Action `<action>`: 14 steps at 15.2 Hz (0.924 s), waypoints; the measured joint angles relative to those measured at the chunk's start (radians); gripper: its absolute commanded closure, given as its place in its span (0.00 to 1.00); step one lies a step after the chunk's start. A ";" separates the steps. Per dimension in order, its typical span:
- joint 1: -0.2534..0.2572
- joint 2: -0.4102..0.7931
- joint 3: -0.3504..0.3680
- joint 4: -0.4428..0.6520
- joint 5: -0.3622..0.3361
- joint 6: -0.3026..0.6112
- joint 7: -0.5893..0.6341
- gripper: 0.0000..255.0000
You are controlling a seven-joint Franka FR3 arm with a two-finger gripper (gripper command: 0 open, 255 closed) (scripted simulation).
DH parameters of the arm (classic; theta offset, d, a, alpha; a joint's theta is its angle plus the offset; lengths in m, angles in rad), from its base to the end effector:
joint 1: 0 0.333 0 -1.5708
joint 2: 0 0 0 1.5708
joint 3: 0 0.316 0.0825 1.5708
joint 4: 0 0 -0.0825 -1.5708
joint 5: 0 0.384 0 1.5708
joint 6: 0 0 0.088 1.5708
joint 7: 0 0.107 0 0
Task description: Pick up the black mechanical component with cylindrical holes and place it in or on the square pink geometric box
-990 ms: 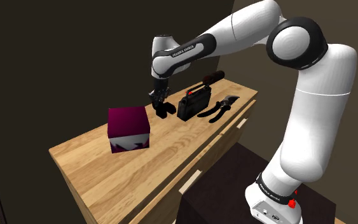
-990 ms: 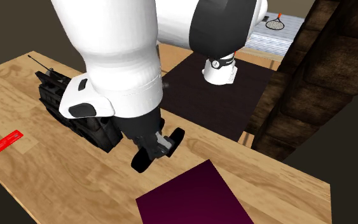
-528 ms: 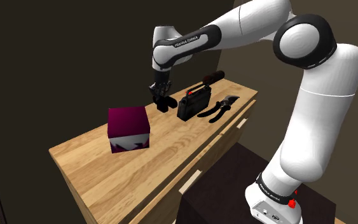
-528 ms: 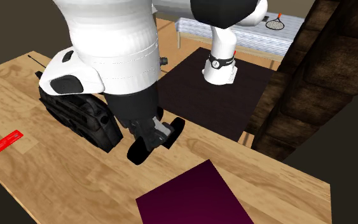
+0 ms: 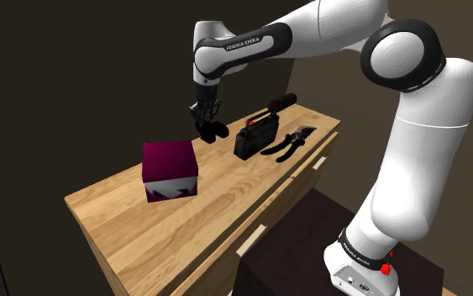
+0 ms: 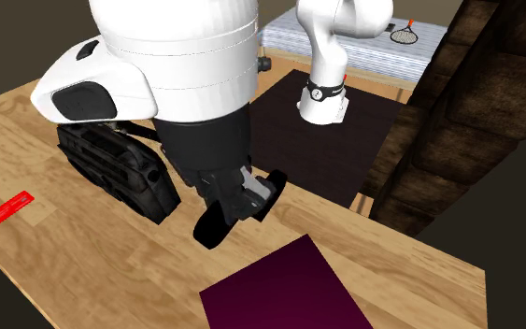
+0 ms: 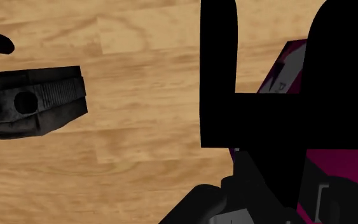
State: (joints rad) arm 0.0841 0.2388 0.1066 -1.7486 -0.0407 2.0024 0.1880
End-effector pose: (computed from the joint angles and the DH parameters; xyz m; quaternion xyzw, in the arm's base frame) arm 0.6188 0.1124 0.4357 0.9999 0.0081 0.0092 0.0043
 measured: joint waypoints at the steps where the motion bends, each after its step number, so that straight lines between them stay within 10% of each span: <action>1: 0.009 0.014 0.005 0.021 -0.003 -0.006 0.014 1.00; 9: 0.124 0.216 0.044 0.331 -0.043 -0.121 0.164 1.00; 14: 0.137 0.256 0.045 0.344 -0.050 -0.095 0.180 1.00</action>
State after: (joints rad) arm 0.2214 0.4949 0.1516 -1.4049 -0.0909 1.9073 0.3685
